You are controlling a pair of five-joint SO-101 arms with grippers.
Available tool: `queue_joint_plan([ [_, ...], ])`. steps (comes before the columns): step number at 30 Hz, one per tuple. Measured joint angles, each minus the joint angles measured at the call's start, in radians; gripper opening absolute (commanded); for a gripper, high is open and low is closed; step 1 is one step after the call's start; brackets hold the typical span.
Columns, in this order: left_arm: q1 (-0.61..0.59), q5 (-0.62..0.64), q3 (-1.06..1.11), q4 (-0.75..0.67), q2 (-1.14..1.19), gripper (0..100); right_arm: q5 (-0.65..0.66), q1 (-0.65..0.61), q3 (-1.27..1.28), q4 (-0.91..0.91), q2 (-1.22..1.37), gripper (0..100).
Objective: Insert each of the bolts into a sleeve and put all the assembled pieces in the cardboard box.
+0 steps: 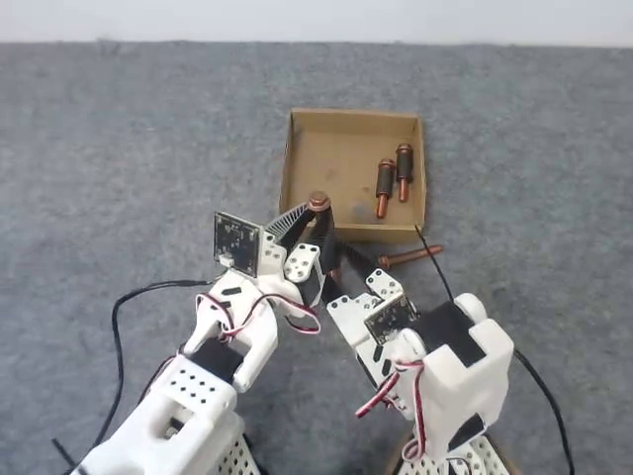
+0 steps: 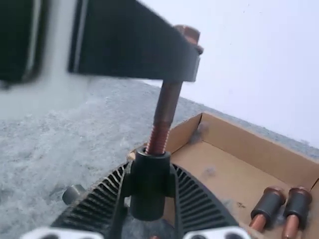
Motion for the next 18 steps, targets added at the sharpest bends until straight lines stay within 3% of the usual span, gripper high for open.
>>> queue_joint_plan([
  [18,0.035,0.000,0.032,0.023,0.006,1,0.000,0.025,0.020,0.000,-0.066,0.7],
])
